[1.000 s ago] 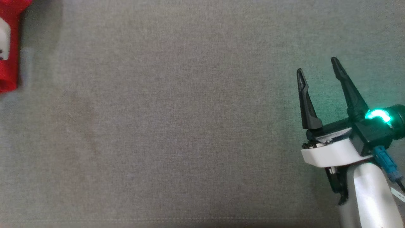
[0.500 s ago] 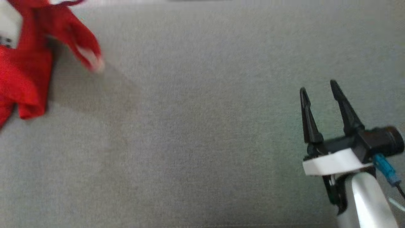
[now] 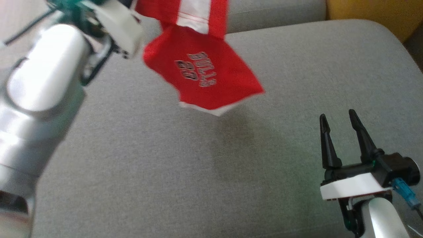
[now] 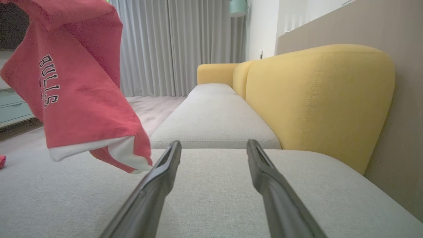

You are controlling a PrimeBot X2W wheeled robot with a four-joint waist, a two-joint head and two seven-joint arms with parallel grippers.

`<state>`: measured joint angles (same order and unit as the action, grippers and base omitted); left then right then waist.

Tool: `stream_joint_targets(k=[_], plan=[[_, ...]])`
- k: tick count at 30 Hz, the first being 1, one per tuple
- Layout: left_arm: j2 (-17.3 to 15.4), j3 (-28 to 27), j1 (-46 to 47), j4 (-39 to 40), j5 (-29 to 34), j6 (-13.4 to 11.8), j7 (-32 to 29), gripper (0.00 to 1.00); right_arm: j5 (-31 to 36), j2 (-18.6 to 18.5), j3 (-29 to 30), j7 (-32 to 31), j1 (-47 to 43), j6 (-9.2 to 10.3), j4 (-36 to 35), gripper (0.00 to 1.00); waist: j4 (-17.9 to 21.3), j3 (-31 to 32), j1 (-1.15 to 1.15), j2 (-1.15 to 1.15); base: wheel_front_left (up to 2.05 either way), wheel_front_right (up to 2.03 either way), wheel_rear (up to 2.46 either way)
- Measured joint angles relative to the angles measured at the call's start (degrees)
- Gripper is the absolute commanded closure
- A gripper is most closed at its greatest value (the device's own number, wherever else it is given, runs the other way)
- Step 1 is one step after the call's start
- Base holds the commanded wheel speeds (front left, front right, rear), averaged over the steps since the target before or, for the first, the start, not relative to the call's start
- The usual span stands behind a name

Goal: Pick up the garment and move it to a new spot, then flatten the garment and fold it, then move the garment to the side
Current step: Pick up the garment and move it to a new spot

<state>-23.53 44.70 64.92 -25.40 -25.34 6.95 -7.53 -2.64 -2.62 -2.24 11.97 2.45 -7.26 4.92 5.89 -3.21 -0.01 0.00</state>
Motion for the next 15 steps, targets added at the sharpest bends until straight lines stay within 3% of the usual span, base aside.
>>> stream_joint_targets(k=[4, 11, 15], plan=[[2.6, 0.0, -1.6, 1.5, -0.5, -3.6, 0.3, 1.0, -0.4, 0.0, 0.2, 0.5, 0.3, 0.0, 0.7, 0.0, 1.1, -1.9, 0.02, 0.0, 0.0, 0.0, 0.0], [2.9, -1.6, -4.9, -0.2, -0.5, -9.3, 3.6, 1.0, -0.5, 0.0, 0.7, 1.2, 1.9, 0.0, 1.8, 0.0, 2.6, -5.1, 0.03, 0.0, 0.0, 0.0, 0.0], [4.5, -2.3, -9.3, -0.3, -2.6, -11.3, 6.1, 1.0, -0.5, 0.0, 1.0, 1.7, 1.8, 0.0, 2.5, 0.0, 2.0, -5.5, 0.02, 0.0, 0.0, 0.0, 0.0]])
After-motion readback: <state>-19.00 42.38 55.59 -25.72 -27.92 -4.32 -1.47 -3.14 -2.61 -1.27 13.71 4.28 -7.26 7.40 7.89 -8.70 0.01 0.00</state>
